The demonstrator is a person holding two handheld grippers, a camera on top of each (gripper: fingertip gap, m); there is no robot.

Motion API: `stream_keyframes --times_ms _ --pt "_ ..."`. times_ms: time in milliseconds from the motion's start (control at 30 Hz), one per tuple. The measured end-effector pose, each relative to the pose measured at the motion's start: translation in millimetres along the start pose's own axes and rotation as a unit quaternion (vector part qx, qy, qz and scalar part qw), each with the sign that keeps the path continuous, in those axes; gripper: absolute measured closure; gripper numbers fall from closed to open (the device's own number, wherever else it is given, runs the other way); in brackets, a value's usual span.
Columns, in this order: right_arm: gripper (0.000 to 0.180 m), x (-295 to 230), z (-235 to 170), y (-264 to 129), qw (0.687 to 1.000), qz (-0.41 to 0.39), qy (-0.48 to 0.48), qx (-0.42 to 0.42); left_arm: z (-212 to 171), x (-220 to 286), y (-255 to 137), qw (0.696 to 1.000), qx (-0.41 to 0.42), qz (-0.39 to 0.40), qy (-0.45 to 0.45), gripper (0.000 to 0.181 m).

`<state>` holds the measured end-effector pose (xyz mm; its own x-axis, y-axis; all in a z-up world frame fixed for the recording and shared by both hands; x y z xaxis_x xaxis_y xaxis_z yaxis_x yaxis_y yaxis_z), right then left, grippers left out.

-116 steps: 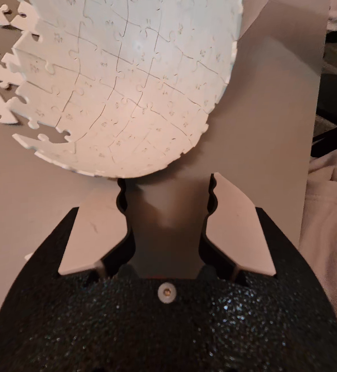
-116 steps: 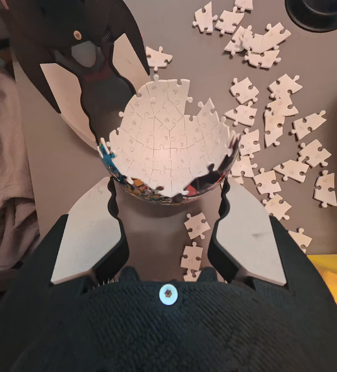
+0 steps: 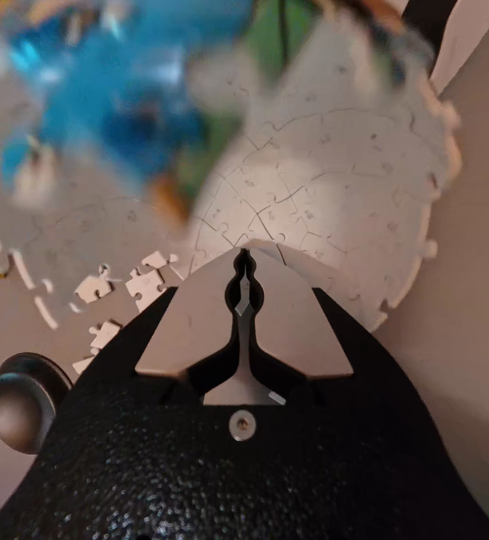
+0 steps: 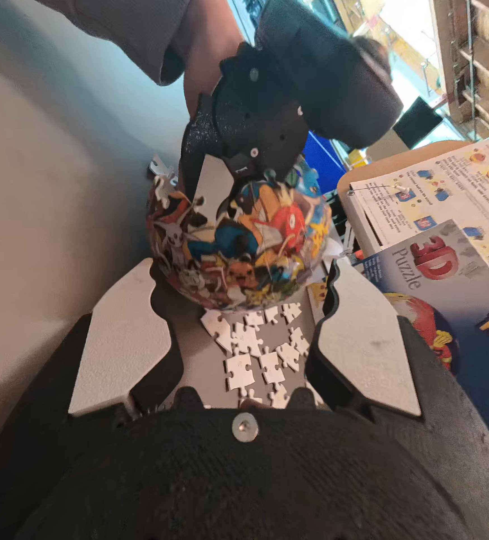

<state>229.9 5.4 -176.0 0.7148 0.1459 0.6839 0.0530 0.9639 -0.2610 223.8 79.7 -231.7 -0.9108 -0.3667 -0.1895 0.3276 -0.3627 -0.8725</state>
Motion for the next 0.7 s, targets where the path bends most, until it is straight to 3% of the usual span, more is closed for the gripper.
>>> stream_keyframes --times_ms 33,200,700 --pt "0.072 -1.7 -1.8 1.0 1.0 0.008 0.004 -0.003 0.4 -0.1 -0.6 1.0 0.002 -0.003 -0.001 0.181" --pt "0.06 -3.6 1.2 6.3 0.999 0.041 0.024 -0.001 0.7 -0.2 0.1 1.0 0.007 -0.009 0.007 0.181" --pt "0.062 -5.4 13.5 7.0 0.996 0.08 0.031 0.019 3.3 3.6 1.2 0.998 0.017 0.006 0.054 0.181"
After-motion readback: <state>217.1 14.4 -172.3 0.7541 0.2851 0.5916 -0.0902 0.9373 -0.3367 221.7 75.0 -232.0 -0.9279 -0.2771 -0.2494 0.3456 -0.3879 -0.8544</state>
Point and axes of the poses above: each gripper's, where its closed fingertips meet, y out along the fingers, z out of its top, x = y × z across the jaws, the point moved 3 cm from there along -y, back along the fingers
